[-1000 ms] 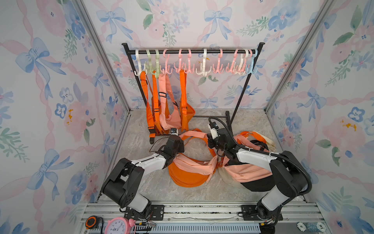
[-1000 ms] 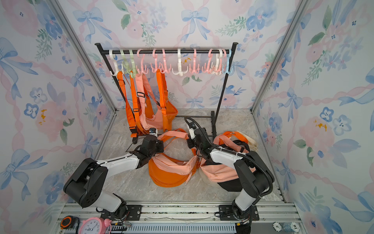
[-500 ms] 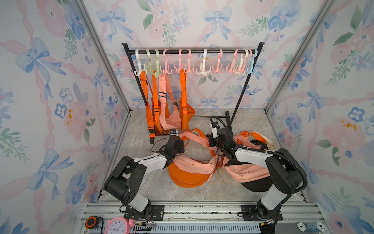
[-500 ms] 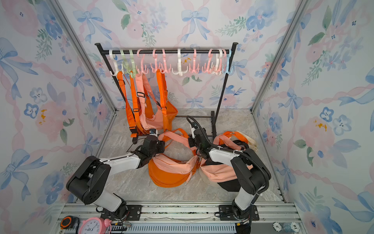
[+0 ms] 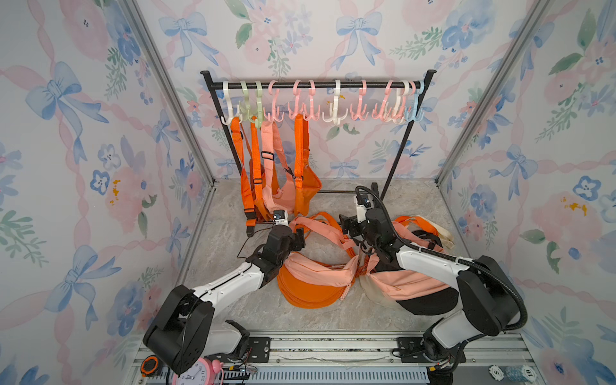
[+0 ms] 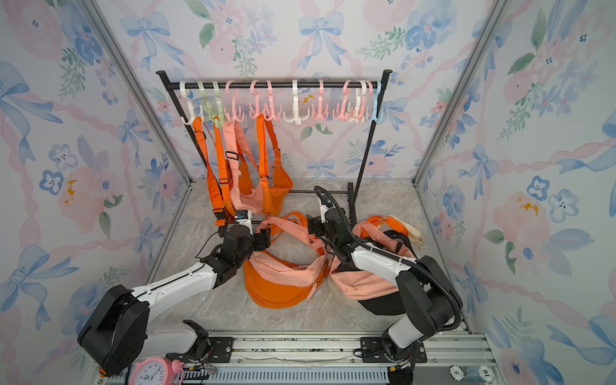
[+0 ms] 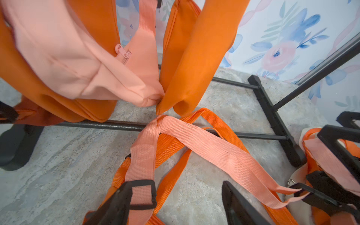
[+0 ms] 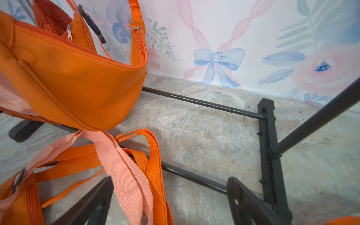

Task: Take the bag off the hook
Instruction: Place the bag inside the bag.

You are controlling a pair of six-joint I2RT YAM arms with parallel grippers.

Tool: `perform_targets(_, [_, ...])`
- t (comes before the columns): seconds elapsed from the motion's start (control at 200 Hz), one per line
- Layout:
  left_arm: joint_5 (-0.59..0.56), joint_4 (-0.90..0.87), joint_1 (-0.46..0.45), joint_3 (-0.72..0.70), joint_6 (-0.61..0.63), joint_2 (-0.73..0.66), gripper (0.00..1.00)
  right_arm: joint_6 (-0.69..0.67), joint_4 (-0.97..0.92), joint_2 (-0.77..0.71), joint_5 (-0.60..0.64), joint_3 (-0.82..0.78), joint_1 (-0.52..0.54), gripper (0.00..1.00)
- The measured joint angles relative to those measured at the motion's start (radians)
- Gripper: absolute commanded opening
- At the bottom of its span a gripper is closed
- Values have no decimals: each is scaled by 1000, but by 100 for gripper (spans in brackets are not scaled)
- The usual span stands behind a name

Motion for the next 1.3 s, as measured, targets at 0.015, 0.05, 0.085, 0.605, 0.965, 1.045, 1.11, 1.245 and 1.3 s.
perform_targets(0.015, [-1,-7,-1,0,0,-13,75,0,0,-8,1,-2,0,95])
perform_targets(0.05, [-2,-20,-2,0,0,-38,75,0,-4,-26,1,-7,0,96])
perform_targets(0.085, [-4,-38,-2,3,0,-63,76,0,-6,-45,0,-13,0,96])
perform_targets(0.605, [13,-262,4,327,80,-132,77,11,-35,-278,-23,-110,32,97])
perform_targets(0.965, [98,-358,90,718,156,115,76,10,-44,-365,-33,-132,63,97])
perform_targets(1.045, [121,-375,105,807,169,179,76,10,-45,-373,-33,-140,63,97])
perform_targets(1.11, [138,-394,116,873,174,225,76,10,-45,-378,-33,-147,63,97])
perform_targets(1.245, [165,-417,132,985,182,314,75,6,-51,-384,-34,-153,63,97])
perform_targets(1.3, [174,-425,137,1025,182,346,75,3,-52,-387,-33,-154,63,97])
